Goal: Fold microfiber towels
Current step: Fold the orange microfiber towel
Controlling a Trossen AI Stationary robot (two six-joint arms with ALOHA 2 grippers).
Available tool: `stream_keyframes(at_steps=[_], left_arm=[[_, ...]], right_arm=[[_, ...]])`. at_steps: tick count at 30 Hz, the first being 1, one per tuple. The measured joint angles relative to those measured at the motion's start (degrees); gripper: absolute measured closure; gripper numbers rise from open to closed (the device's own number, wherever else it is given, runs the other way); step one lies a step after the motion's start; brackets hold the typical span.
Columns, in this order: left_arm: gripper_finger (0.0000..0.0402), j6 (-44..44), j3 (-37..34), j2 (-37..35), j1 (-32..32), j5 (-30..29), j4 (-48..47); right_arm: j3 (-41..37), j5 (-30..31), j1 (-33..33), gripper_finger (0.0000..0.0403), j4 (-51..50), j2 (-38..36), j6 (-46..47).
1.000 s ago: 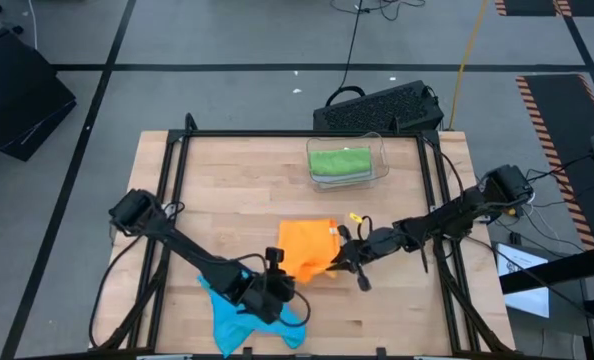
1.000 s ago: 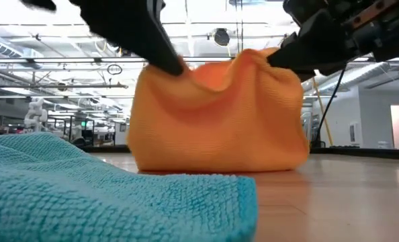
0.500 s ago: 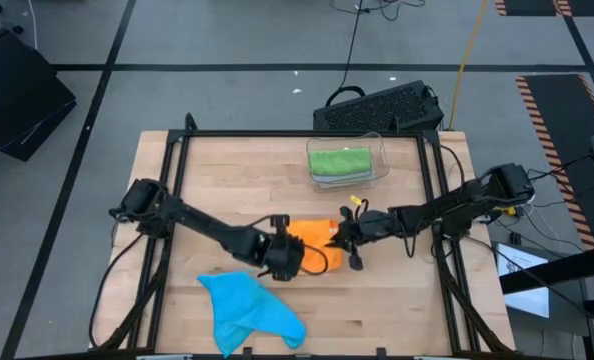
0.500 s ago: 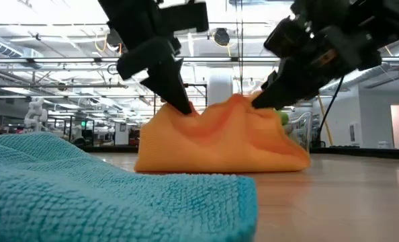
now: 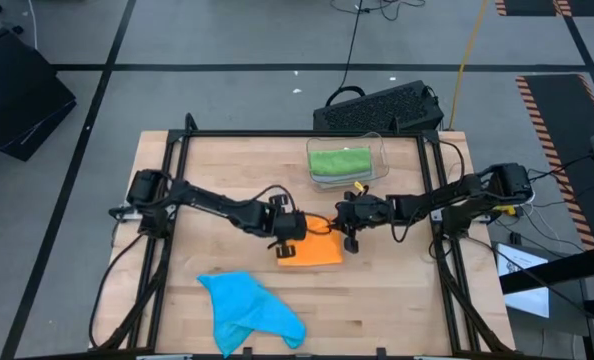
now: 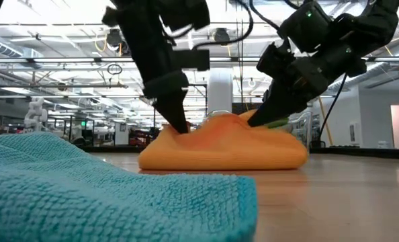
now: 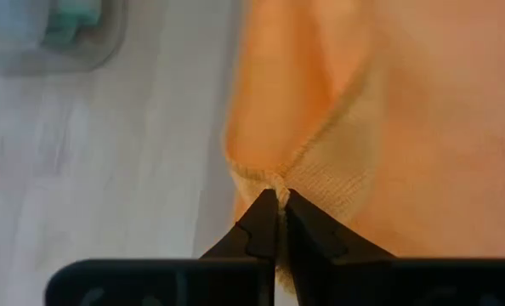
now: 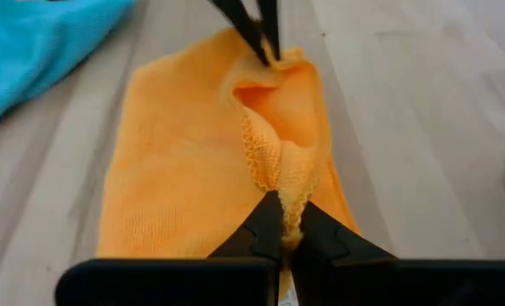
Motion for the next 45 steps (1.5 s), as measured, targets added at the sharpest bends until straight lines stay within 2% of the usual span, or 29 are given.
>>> stream_keyframes(at_steps=[4, 6, 10, 15, 18, 21, 23, 27, 30, 36, 40, 45], left_arm=[[0.038, -3.84, -1.1, 0.0, 0.97, -0.38, 1.57], [0.0366, -5.11, -1.1, 0.0, 1.05, -0.33, 1.22], [0.0311, -8.28, -1.18, -0.84, 1.07, -0.88, -0.96], [0.0242, -12.38, -1.17, -5.36, 1.05, -5.65, -4.62], [0.0219, -16.06, -1.17, -8.9, 0.52, -8.5, -5.76], [0.021, -15.63, -1.09, -10.32, -1.39, -9.2, -1.88], [0.021, -12.84, -2.05, -10.04, -3.18, -9.56, 2.55], [0.0224, -6.52, -7.04, -7.1, -6.12, -12.37, 15.74], [0.0243, -4.6, -11.44, -4.54, -6.69, -12.72, 23.75], [0.0291, -6.16, -19.12, -3.75, -4.43, -12.72, 29.21], [0.0315, -6.86, -22.0, -3.82, -2.7, -11.99, 31.07], [0.0329, -8.37, -25.04, -3.83, -0.41, -9.84, 30.97]], right_arm=[[0.0, 1.63, -0.21, 0.0378, 0.21, 0.0, -0.45], [0.0, 1.71, -0.26, 0.036, 0.1, -0.22, -0.85], [0.0, 2.37, 0.06, 0.0318, -1.18, -3.67, -1.95], [0.0, 9.56, 1.66, 0.0279, -7.13, -11.57, -3.58], [0.0, 13.32, 3.2, 0.027, -11.36, -14.95, -4.4], [-1.55, 11.06, 5.95, 0.0271, -8.1, -15.81, -4.67], [-4.04, 8.58, 7.89, 0.0278, 1.03, -13.78, -4.59], [-8.83, 8.95, 10.5, 0.0305, 21.87, -6.31, -4.71], [-9.27, 9.01, 10.62, 0.0334, 30.18, 1.36, -4.31], [-5.18, 8.91, 8.03, 0.0395, 37.78, 17.24, -6.5], [-3.13, 8.93, 5.67, 0.0395, 38.81, 23.15, -6.66], [-2.69, 8.93, 4.15, 0.04, 37.3, 25.72, -5.43]])
